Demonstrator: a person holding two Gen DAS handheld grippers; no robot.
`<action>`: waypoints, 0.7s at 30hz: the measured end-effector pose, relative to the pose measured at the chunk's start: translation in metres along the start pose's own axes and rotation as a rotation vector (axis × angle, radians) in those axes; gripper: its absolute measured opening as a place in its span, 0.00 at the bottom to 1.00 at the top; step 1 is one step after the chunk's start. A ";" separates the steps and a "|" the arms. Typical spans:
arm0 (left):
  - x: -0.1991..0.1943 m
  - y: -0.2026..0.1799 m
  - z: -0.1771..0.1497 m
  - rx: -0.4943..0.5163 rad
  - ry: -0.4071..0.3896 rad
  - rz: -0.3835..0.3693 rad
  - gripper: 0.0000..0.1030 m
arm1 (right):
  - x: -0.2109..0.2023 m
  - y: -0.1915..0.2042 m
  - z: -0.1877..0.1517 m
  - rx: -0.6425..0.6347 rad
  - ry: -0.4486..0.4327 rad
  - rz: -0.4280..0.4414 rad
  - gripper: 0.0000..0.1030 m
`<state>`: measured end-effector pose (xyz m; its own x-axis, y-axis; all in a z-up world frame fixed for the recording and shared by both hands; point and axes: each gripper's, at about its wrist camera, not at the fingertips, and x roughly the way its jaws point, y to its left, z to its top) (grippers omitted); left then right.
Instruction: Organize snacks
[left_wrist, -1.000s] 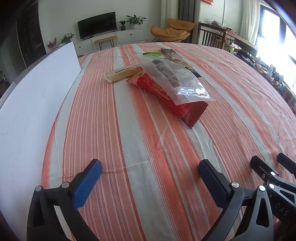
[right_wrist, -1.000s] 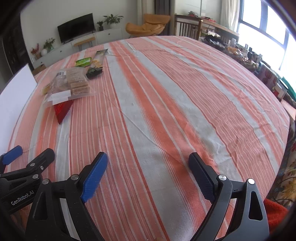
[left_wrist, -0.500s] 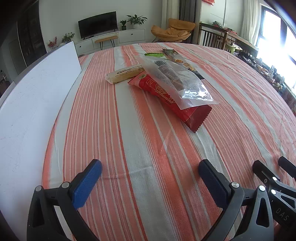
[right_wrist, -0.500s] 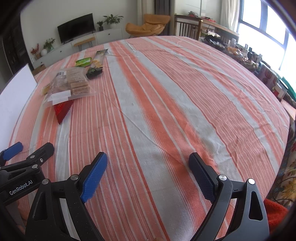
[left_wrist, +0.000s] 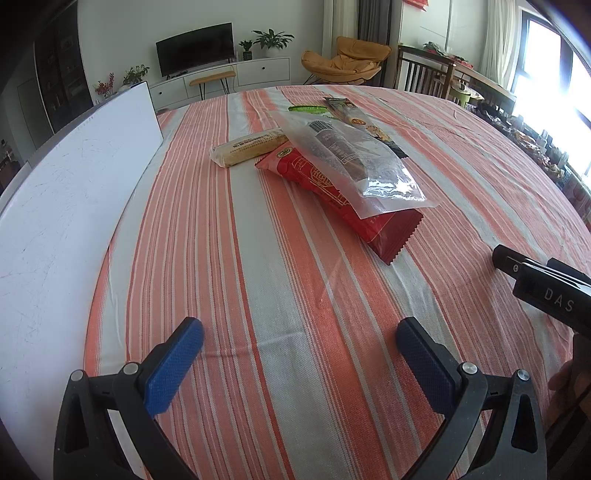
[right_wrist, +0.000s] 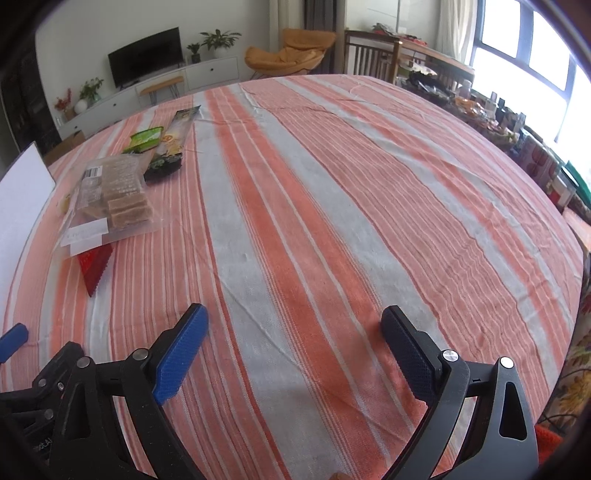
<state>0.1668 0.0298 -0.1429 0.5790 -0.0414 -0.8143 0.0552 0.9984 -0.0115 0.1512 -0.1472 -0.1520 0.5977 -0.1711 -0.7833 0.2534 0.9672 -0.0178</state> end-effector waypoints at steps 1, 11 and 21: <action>0.000 -0.001 0.000 -0.001 0.000 0.003 1.00 | 0.005 -0.003 0.007 -0.011 0.000 0.013 0.96; -0.001 -0.001 -0.001 -0.004 0.000 0.000 1.00 | 0.012 -0.009 0.016 -0.074 0.004 0.061 0.97; -0.001 -0.001 -0.001 -0.004 0.000 0.000 1.00 | 0.011 -0.009 0.015 -0.074 0.004 0.061 0.97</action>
<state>0.1657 0.0288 -0.1424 0.5788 -0.0409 -0.8144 0.0517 0.9986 -0.0134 0.1674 -0.1607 -0.1512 0.6073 -0.1109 -0.7867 0.1596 0.9871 -0.0159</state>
